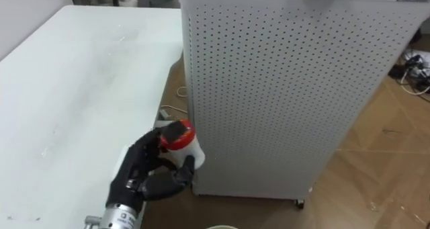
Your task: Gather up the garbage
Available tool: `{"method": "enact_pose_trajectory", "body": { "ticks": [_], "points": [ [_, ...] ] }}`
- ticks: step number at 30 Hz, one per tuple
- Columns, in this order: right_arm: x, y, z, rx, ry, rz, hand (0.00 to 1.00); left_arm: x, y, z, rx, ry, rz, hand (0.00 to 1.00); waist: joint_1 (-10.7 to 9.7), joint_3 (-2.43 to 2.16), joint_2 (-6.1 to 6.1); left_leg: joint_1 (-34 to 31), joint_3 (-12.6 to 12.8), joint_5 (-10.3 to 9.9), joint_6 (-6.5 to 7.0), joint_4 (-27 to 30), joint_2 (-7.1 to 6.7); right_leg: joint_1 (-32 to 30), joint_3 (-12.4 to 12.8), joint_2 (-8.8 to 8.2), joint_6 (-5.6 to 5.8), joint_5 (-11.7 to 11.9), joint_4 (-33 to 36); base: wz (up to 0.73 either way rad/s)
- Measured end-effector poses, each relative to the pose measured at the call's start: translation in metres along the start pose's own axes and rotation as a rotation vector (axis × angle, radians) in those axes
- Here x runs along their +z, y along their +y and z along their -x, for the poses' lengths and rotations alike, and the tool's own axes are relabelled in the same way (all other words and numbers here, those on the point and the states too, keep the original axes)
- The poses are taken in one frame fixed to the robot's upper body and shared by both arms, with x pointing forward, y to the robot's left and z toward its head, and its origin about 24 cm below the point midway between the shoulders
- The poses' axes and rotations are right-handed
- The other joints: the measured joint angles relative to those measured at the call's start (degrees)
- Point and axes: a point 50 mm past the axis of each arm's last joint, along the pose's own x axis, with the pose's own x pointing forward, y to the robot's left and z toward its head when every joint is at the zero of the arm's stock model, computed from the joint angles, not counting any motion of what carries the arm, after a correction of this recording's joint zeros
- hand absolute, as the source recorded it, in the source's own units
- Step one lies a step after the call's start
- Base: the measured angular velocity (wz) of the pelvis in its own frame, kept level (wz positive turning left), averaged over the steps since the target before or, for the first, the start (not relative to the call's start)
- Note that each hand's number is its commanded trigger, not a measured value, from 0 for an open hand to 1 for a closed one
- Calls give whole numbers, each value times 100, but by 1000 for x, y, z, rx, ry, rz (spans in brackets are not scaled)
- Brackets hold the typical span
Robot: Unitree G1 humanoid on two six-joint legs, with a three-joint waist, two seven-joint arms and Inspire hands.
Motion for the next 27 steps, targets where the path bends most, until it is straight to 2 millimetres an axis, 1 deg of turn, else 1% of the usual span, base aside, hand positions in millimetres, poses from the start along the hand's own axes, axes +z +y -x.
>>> {"method": "enact_pose_trajectory", "body": {
  "ticks": [4, 8, 12, 14, 16, 17, 18, 19, 20, 21, 22, 24, 25, 26, 27],
  "points": [
    [7, -4, -2, -31, -21, -27, 100, -1, -7, 1, -88, 5, -4, 100, -26, 4, 3, -9, 92, 0, 0, -6, 6, -32, 4, -11, 0, 0, 9, -6],
    [21, -5, -6, -50, -62, -37, 100, -2, -10, 2, -172, 12, -4, 100, -2, 11, 4, -67, 108, 0, 0, 11, -3, -88, 3, -24, -1, 2, 19, 0],
    [34, -4, -9, -47, -101, -33, 100, 2, -15, 2, -242, 11, -5, 100, 30, 23, 47, -129, 110, 0, 1, 48, 1, -127, 4, -20, -6, 6, 23, 1],
    [36, -4, -9, -48, -106, -32, 100, 3, -17, 2, -268, 3, -2, 100, 30, 29, 77, -146, 110, 0, 1, 54, 1, -134, 1, -20, -6, 6, 17, 2],
    [36, -3, -9, -47, -107, -32, 100, 2, -19, 3, -289, 12, -3, 100, 31, 25, 106, -150, 110, 0, 1, 51, 1, -134, 3, -18, -6, 6, 12, 0],
    [36, -3, -9, -48, -108, -32, 100, 2, -21, 3, -301, 19, -2, 71, 30, 29, 124, -156, 120, 0, 1, 50, 1, -143, 10, -16, -6, 6, 11, 0],
    [37, -3, -9, -51, -111, -32, 100, 1, -22, 4, -313, 27, -1, 65, 31, 26, 141, -168, 140, 0, 1, 50, 2, -163, 22, -14, -6, 6, 13, -4],
    [37, -3, -9, -52, -112, -32, 100, 1, -23, 4, -318, 30, 0, 55, 32, 20, 150, -182, 150, 0, 1, 50, 3, -183, 34, -14, -6, 6, 19, -9],
    [39, -3, -9, -55, -118, -32, 100, 0, -24, 4, -326, 33, 1, 52, 30, 15, 169, -221, 167, 0, 1, 50, 2, -241, 60, -12, -6, 6, 38, -6],
    [40, -3, -9, -58, -122, -29, 100, 0, -25, 4, -337, 36, -1, 43, 5, 9, 186, -258, 166, 1, 2, 50, 2, -286, 61, -13, -6, 6, 52, -5],
    [40, -3, -9, -60, -123, -29, 100, 0, -26, 4, -341, 37, -1, 42, 2, 10, 189, -266, 166, 1, 2, 50, 2, -300, 68, -13, -6, 6, 57, 0],
    [40, -3, -9, -69, -124, -29, 100, -1, -30, 6, -363, 40, -1, 31, -14, 13, 201, -270, 165, 1, 2, 48, 2, -307, 72, -11, -6, 6, 59, 0],
    [40, -3, -9, -71, -124, -29, 100, -1, -30, 6, -367, 40, 0, 9, -21, 14, 204, -270, 165, 1, 2, 47, 2, -307, 73, -11, -6, 6, 59, 0],
    [40, -4, -9, -75, -124, -29, 100, -1, -30, 6, -373, 40, 0, 4, -38, 16, 211, -270, 165, 1, 2, 45, 2, -308, 74, -11, -6, 6, 59, 0],
    [40, -4, -9, -76, -124, -29, 100, -1, -30, 6, -375, 40, 0, 3, -66, 16, 215, -270, 165, 1, 2, 45, 2, -309, 75, -11, -6, 6, 59, 0]
  ]
}}
